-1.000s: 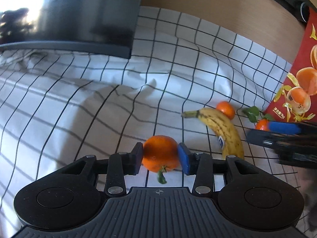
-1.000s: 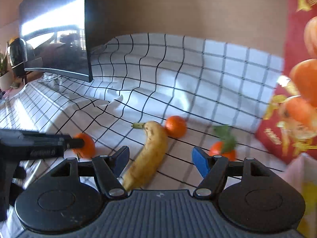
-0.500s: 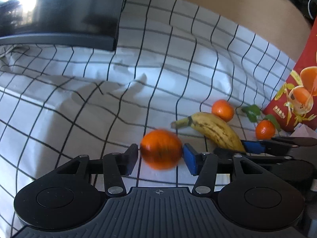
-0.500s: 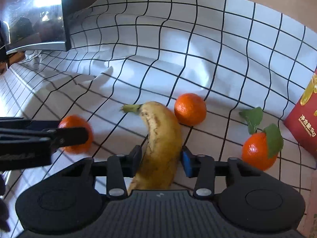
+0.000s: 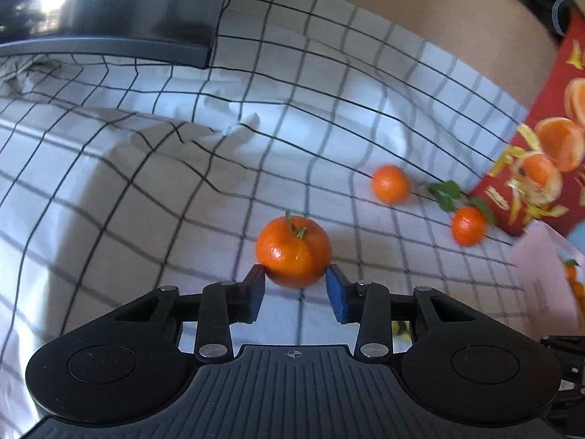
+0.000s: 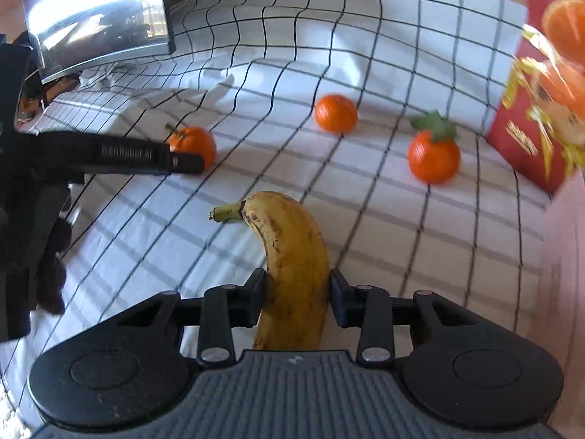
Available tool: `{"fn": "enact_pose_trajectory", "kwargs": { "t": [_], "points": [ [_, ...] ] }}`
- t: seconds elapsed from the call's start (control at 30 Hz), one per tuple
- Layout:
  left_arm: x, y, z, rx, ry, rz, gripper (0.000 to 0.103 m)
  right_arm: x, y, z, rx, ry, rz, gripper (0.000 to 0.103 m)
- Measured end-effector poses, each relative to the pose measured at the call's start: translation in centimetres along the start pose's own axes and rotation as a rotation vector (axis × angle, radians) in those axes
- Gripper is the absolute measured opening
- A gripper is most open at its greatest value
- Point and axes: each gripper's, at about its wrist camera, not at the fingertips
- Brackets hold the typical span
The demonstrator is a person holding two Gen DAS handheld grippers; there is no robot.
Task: Organize fruits
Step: 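Grasp the banana with the right tool while the left tool holds the mandarin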
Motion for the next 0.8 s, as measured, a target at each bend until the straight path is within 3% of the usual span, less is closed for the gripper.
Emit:
{"fn": "enact_pose_trajectory", "kwargs": {
  "t": [0.1, 0.2, 0.4, 0.47, 0.5, 0.6, 0.8],
  "points": [
    [-1.8, -1.8, -0.6, -0.049, 0.003, 0.016, 0.012, -1.8, -1.4, -0.2, 0.008, 0.001, -0.002, 0.036],
    [-3.7, -3.5, -1.5, -0.096, 0.019, 0.029, 0.012, -3.1, -2.4, -0.4, 0.01, -0.008, -0.008, 0.036],
    [-5.0, -4.9, -3.0, -0.089, 0.029, 0.031, 0.017, -3.9, -2.7, -0.1, 0.0, -0.041, -0.023, 0.038],
    [-5.0, -5.7, -3.4, -0.088, 0.058, 0.008, 0.018, -4.2, -2.5, -0.1, 0.013, -0.038, -0.022, 0.047],
    [-5.0, -6.3, -3.7, -0.07, 0.09, -0.021, 0.018, -4.5, -2.6, 0.0, 0.016, -0.042, -0.028, 0.054],
    [-4.8, -7.2, -4.4, 0.021, 0.193, -0.089, 0.021, -5.4, -2.8, 0.9, -0.007, -0.092, -0.048, 0.062],
    [-3.3, -5.2, -4.2, 0.138, 0.264, -0.104, 0.022, -6.6, -3.1, 1.9, -0.031, -0.122, -0.064, 0.073]
  ]
}}
Point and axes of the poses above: each gripper's, at about its wrist camera, not at the fingertips, and y roughly the way its jaws point, z to its left, x to its top, and after that the axes turned 1 degree about -y, right-handed
